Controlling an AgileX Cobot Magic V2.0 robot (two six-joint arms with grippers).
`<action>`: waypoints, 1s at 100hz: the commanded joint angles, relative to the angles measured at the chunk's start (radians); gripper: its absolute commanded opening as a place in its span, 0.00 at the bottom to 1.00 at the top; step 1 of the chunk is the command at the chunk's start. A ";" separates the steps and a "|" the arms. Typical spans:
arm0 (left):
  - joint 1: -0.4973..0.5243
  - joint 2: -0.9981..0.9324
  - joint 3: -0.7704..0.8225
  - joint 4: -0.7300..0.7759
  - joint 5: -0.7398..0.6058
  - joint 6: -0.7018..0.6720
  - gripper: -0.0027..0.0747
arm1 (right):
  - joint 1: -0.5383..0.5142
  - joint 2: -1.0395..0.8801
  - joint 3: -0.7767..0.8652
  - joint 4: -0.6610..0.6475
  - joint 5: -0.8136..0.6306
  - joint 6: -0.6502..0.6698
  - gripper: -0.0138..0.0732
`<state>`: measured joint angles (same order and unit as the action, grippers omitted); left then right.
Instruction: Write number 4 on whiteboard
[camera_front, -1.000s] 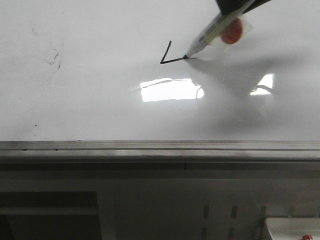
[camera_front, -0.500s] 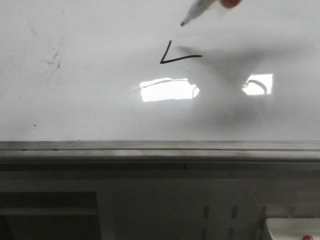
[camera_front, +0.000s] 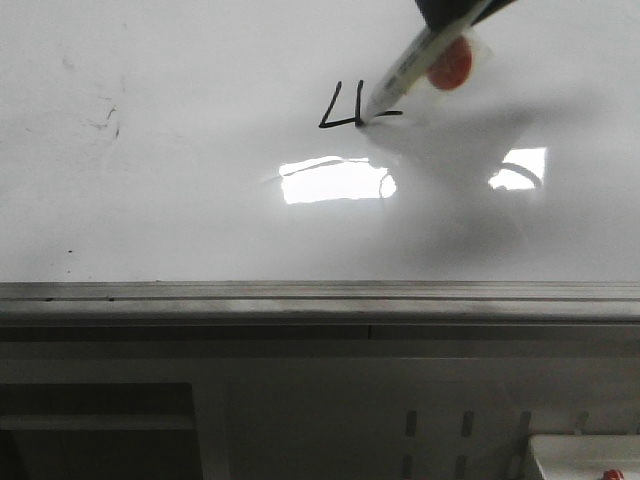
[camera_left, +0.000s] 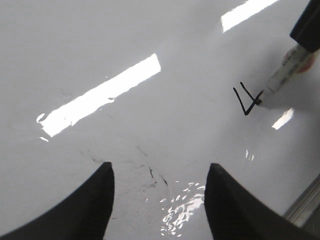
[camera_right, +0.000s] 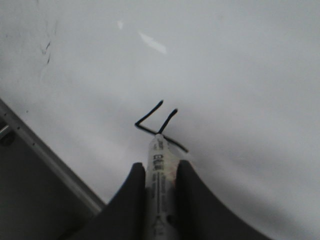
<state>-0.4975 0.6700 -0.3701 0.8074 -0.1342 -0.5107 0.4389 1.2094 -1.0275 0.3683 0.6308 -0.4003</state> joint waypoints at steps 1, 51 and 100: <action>0.002 -0.001 -0.031 -0.020 -0.044 -0.010 0.52 | -0.004 -0.015 0.016 0.010 -0.020 -0.005 0.08; -0.123 0.224 -0.043 0.119 -0.284 -0.010 0.52 | 0.204 -0.039 -0.040 0.026 -0.017 -0.007 0.08; -0.148 0.335 -0.084 0.186 -0.391 -0.058 0.52 | 0.364 -0.018 -0.048 0.017 -0.102 -0.007 0.08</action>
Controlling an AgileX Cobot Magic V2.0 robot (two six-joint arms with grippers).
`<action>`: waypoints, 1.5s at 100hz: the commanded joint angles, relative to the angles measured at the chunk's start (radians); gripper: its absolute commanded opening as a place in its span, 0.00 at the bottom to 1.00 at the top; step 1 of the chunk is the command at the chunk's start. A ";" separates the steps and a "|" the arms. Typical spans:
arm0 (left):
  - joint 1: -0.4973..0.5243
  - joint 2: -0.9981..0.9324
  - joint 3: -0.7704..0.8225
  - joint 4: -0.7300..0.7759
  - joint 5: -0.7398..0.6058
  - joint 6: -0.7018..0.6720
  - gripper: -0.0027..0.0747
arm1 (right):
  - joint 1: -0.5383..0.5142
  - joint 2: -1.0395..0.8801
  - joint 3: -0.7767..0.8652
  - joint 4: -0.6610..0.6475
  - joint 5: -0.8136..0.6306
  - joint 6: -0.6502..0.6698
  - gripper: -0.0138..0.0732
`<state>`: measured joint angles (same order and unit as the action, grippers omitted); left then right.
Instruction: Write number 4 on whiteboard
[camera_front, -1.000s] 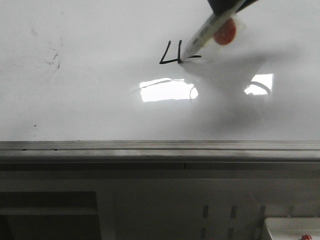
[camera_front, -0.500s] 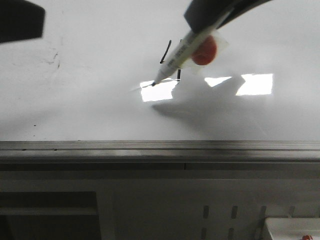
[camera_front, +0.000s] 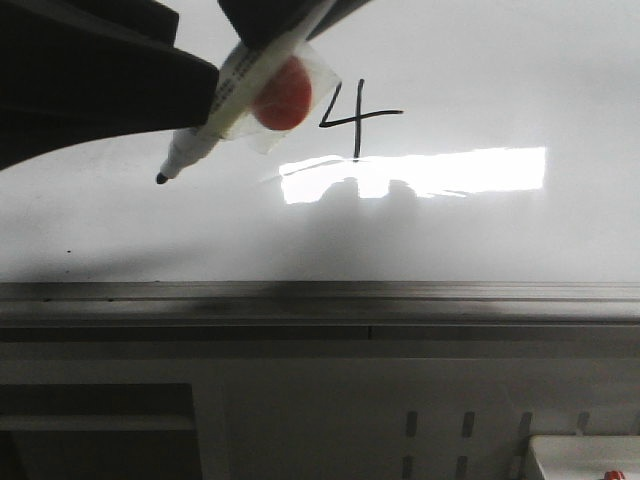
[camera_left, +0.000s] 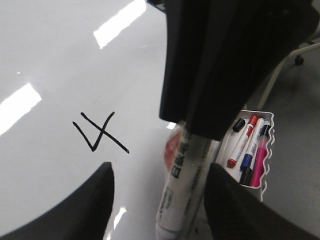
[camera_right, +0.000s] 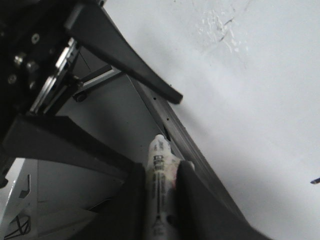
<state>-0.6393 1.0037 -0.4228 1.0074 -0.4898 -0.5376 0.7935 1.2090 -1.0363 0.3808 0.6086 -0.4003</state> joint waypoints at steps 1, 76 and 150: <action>-0.006 0.004 -0.031 -0.011 -0.031 -0.033 0.52 | 0.009 -0.017 -0.039 0.005 -0.080 -0.007 0.08; -0.006 0.035 -0.029 0.026 -0.038 -0.033 0.01 | 0.011 -0.013 -0.071 0.038 -0.043 -0.007 0.09; -0.002 0.047 -0.029 -0.493 0.251 -0.574 0.01 | -0.109 -0.180 -0.167 -0.178 -0.117 -0.011 0.64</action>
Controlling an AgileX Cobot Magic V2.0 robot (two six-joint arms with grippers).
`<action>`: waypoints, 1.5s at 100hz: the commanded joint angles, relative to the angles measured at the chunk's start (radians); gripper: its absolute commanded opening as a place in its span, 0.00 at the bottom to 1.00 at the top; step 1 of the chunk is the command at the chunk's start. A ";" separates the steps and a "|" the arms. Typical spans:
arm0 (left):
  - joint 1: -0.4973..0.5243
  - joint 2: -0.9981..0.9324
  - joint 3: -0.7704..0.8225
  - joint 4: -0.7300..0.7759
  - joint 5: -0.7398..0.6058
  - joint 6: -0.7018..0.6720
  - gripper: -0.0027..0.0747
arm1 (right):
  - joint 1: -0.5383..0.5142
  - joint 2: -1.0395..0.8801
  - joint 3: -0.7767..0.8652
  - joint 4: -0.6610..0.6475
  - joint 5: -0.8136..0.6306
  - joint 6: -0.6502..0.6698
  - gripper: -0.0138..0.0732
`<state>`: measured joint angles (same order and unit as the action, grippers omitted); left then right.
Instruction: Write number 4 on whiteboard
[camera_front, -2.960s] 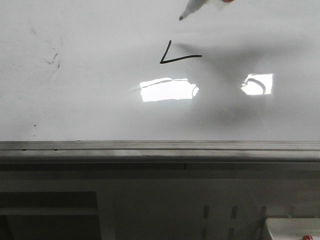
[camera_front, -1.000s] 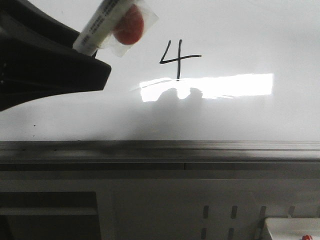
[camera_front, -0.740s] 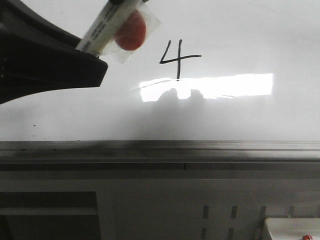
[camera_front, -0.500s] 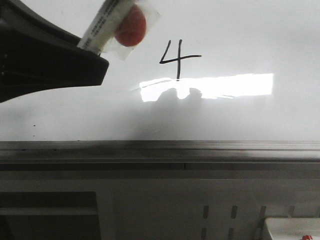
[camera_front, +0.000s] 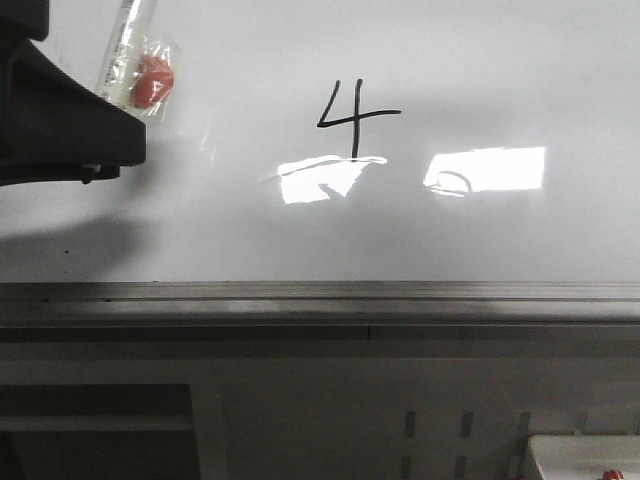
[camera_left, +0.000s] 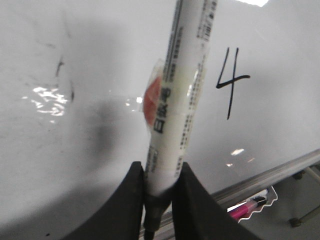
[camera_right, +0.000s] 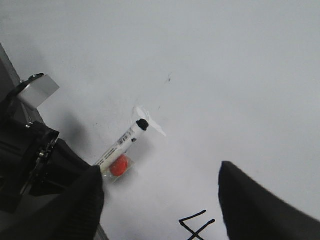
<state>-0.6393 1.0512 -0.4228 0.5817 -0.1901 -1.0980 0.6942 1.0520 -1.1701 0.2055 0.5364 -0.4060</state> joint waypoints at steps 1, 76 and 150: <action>0.000 0.002 -0.029 -0.070 -0.048 -0.014 0.01 | -0.009 -0.023 -0.033 -0.003 -0.044 -0.006 0.64; 0.005 0.215 -0.040 -0.169 -0.290 -0.013 0.05 | -0.009 -0.021 -0.033 -0.003 -0.029 -0.006 0.64; 0.006 0.002 -0.038 0.008 0.018 -0.013 0.49 | -0.011 -0.055 -0.017 -0.004 -0.044 -0.006 0.52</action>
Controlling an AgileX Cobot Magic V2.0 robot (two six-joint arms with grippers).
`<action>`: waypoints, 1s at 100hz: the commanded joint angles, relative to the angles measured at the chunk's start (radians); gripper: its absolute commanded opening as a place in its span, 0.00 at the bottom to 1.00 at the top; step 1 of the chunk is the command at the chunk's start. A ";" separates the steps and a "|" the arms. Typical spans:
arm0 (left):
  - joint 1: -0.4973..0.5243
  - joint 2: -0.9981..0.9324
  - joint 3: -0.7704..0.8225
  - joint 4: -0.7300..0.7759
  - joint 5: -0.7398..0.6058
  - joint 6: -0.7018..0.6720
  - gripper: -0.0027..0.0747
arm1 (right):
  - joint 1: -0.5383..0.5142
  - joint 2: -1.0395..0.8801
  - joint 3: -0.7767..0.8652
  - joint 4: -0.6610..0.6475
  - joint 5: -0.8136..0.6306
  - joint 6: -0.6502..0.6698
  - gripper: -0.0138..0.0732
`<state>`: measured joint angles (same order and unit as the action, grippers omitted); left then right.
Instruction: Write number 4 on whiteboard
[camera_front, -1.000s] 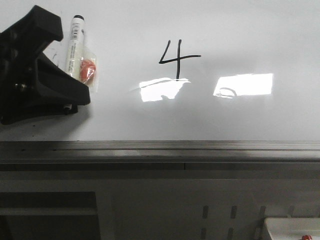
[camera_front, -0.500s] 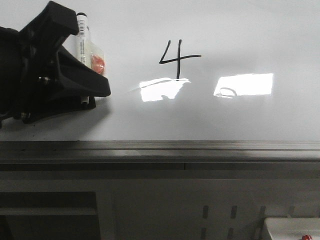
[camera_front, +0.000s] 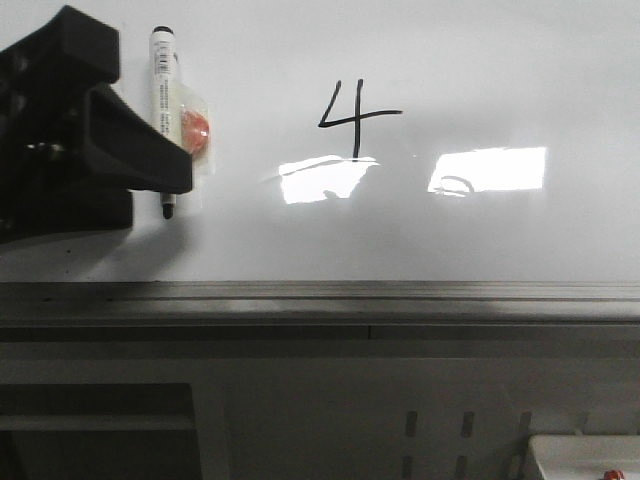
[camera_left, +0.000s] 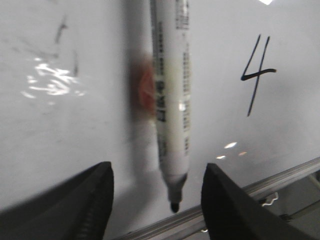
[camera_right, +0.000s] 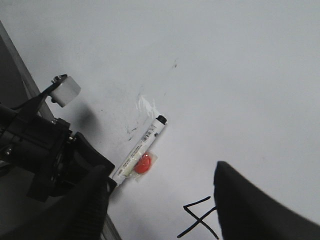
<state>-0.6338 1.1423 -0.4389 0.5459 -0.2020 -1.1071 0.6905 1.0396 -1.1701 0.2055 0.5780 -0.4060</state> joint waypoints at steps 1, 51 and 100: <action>0.001 -0.105 -0.022 0.064 0.041 -0.004 0.48 | -0.007 -0.053 -0.010 -0.004 -0.091 -0.006 0.48; 0.001 -0.717 0.133 0.446 0.086 -0.004 0.01 | -0.007 -0.562 0.489 0.000 -0.333 -0.006 0.08; 0.001 -0.918 0.230 0.497 0.075 -0.004 0.01 | -0.007 -0.942 0.807 0.002 -0.328 -0.006 0.08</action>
<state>-0.6338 0.2142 -0.1825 1.0495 -0.0874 -1.1071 0.6887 0.0953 -0.3407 0.2055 0.2955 -0.4060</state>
